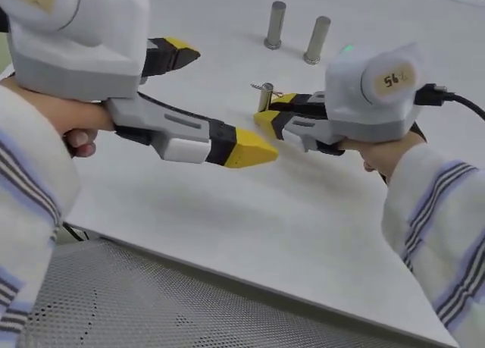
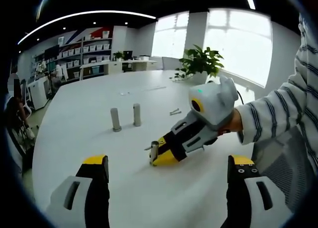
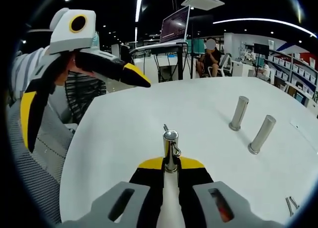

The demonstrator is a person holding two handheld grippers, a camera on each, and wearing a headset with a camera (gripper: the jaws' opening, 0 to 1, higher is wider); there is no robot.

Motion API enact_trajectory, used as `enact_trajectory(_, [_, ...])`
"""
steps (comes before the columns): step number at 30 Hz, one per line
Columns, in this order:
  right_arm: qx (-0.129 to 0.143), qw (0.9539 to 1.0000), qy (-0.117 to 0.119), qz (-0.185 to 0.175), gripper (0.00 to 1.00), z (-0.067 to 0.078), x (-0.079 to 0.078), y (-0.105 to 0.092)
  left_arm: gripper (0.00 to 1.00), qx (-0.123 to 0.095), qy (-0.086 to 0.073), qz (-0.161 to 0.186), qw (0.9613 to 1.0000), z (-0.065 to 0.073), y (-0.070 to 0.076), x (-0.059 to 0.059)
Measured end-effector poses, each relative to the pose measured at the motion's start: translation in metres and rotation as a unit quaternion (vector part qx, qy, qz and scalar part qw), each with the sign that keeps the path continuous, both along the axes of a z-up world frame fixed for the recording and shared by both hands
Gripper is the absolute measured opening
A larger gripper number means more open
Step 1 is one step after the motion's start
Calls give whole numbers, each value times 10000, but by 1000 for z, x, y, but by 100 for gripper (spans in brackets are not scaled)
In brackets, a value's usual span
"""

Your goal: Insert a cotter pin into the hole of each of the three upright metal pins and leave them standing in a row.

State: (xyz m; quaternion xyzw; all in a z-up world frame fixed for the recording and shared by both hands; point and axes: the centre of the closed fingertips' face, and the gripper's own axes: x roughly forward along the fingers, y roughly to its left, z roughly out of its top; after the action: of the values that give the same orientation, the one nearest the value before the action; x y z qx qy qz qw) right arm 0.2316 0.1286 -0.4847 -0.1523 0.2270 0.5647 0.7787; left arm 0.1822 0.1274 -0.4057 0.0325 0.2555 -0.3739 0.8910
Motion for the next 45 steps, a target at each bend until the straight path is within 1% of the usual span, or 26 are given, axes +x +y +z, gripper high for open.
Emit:
enact_trajectory(3, [-36,9999,-122,8,4,0,2,1,99,5,-4,-5,10000,0,0,1])
enact_trajectory(4, [20,9998,-186,27,5,3,1,2,99,4,-4,-5,10000,0,0,1])
enact_trajectory(6, [164,9997,-171,0,9,8,4,3,99,-6,0,15,10000,1,0,1])
enact_trajectory(8, [112,9996,-257,13,15,10,4,3,99,-6,-12,22,10000,2,1,1])
enact_trajectory(9, [57,9995,-308,44,16,11,4,2,99,-5,-19,26,10000,2,1,1])
enact_trajectory(13, [70,9992,-382,38,19,20,3,-4,99,5,-45,42,10000,6,3,2])
enact_trajectory(15, [117,9988,-485,-2,19,29,1,-9,99,-5,-73,59,10000,8,4,2])
enact_trajectory(16, [138,9987,-493,-16,20,32,2,-12,99,-20,-91,69,9999,10,5,3])
enact_trajectory(20, [362,9980,-459,-260,25,56,-3,-26,99,-66,-148,91,9998,16,7,3])
enact_trajectory(22, [504,9970,-396,-430,27,68,-6,-35,99,-81,-167,103,9998,18,7,4])
enact_trajectory(24, [602,9958,-332,-600,32,78,-8,-45,99,-107,-189,113,9997,20,6,4])
enact_trajectory(27, [640,9937,-278,-882,40,88,-10,-61,99,-142,-216,115,9996,19,5,5])
enact_trajectory(28, [634,9936,-264,-902,44,90,-13,-65,99,-156,-223,117,9996,20,4,5])
enact_trajectory(32, [672,9900,-235,-1217,53,100,-16,-91,99,-245,-238,128,9993,20,3,6])
enact_trajectory(33, [684,9884,-223,-1336,55,103,-18,-98,99,-263,-236,130,9993,20,2,7])
enact_trajectory(34, [684,9881,-206,-1365,58,104,-19,-101,99,-273,-236,130,9993,20,2,7])
enact_trajectory(35, [689,9865,-166,-1478,61,106,-20,-108,99,-296,-240,132,9992,27,6,2])
enact_trajectory(37, [666,9845,-171,-1614,69,110,-22,-118,99,-324,-239,136,9991,31,8,1])
enact_trajectory(39, [664,9790,-272,-1908,77,114,-21,-132,99,-340,-235,125,9991,32,8,0])
enact_trajectory(41, [636,9765,-220,-2046,83,114,-22,-140,99,-365,-234,113,9990,34,8,0])
enact_trajectory(42, [631,9738,-192,-2176,86,114,-23,-147,99,-379,-230,109,9990,34,7,0])
enact_trajectory(44, [664,9708,-163,-2300,87,113,-24,-154,99,-389,-236,101,9989,36,5,-1])
enact_trajectory(45, [680,9689,-98,-2378,87,111,-25,-159,99,-404,-234,95,9989,37,4,-1])
